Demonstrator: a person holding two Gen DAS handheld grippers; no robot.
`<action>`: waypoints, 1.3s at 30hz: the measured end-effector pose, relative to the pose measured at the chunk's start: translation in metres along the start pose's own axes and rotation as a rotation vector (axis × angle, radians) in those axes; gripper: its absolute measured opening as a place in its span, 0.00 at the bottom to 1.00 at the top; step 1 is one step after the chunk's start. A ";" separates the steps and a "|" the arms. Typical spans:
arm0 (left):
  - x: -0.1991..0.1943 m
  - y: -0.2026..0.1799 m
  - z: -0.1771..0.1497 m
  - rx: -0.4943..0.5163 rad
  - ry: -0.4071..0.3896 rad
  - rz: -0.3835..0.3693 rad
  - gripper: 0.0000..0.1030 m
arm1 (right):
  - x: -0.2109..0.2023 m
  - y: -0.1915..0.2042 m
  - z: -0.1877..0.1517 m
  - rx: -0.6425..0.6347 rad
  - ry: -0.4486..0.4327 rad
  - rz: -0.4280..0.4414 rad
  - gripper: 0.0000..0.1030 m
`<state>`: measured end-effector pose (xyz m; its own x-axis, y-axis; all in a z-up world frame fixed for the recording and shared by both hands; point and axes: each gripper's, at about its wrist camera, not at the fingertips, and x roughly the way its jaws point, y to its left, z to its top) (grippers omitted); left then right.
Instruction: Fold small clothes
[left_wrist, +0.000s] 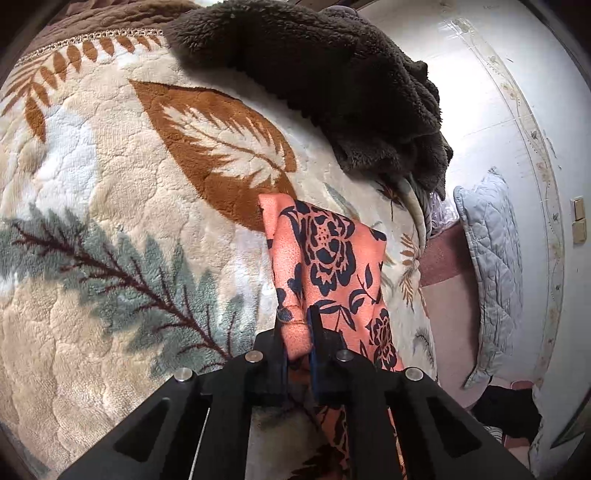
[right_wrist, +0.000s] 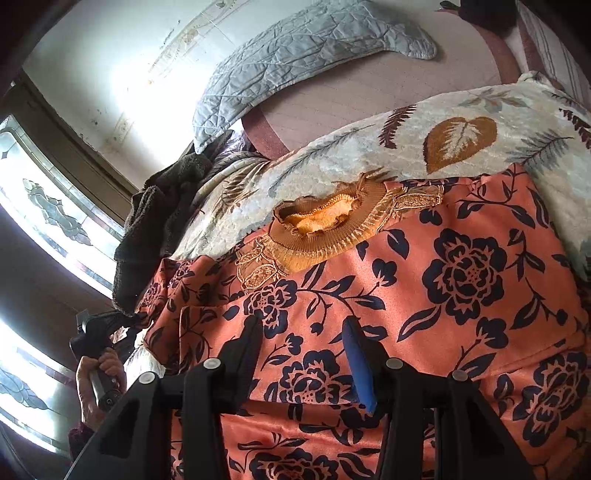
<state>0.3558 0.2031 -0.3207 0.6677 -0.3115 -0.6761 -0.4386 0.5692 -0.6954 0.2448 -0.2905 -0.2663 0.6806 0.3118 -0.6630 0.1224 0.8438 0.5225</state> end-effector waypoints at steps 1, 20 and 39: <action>-0.005 -0.006 -0.001 0.018 -0.016 -0.016 0.08 | -0.002 0.001 0.000 -0.005 -0.007 -0.002 0.48; -0.016 -0.175 -0.210 0.393 0.371 -0.488 0.08 | 0.047 -0.047 -0.035 0.699 0.199 0.745 0.75; -0.008 -0.174 -0.288 0.784 0.603 -0.266 0.14 | 0.022 -0.095 0.008 0.688 -0.003 0.459 0.08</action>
<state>0.2538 -0.1126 -0.2643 0.1769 -0.7082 -0.6835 0.3410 0.6956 -0.6324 0.2535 -0.3671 -0.3258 0.7725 0.5580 -0.3030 0.2460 0.1769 0.9530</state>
